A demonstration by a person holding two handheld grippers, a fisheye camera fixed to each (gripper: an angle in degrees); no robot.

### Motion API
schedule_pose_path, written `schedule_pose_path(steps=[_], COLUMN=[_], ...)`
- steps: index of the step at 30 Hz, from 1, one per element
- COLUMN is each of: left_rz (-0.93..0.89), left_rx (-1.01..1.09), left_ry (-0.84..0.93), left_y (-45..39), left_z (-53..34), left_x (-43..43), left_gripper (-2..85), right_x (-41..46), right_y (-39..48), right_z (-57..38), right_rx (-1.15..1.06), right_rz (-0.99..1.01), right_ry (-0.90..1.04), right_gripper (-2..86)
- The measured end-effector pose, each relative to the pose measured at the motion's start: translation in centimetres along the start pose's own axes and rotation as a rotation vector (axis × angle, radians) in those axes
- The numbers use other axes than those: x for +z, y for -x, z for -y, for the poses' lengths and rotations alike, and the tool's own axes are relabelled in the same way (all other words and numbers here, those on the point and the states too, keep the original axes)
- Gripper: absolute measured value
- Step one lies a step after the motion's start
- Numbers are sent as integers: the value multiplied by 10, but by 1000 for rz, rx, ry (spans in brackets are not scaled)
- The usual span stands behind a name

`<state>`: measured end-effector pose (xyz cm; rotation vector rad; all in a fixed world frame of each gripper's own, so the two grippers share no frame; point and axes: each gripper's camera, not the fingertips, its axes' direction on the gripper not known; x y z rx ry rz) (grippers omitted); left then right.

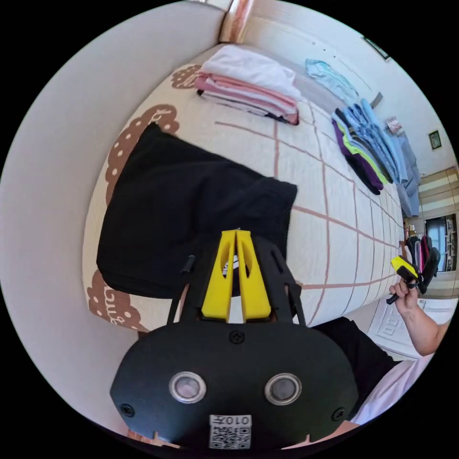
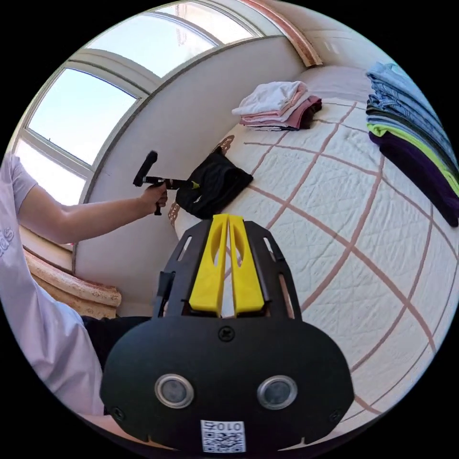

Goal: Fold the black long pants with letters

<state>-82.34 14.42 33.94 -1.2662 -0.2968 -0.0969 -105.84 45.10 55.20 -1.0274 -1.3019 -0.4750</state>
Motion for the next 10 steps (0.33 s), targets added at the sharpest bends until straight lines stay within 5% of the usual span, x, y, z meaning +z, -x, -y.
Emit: schedule_pose_path(steps=[7,10], left_rz=[-198,-315], left_rx=[56,89], left_ry=[-205,-208], left_y=[-142,-202], left_z=[-49,-73], left_x=[-76,-99], left_gripper=[-1,-1], right_x=[-128,-164], right_y=[-42,-81], right_z=[-13,27], right_rx=[-163,-204], right_rz=[-653,-752], right_ry=[-101,-91], right_gripper=[102,118])
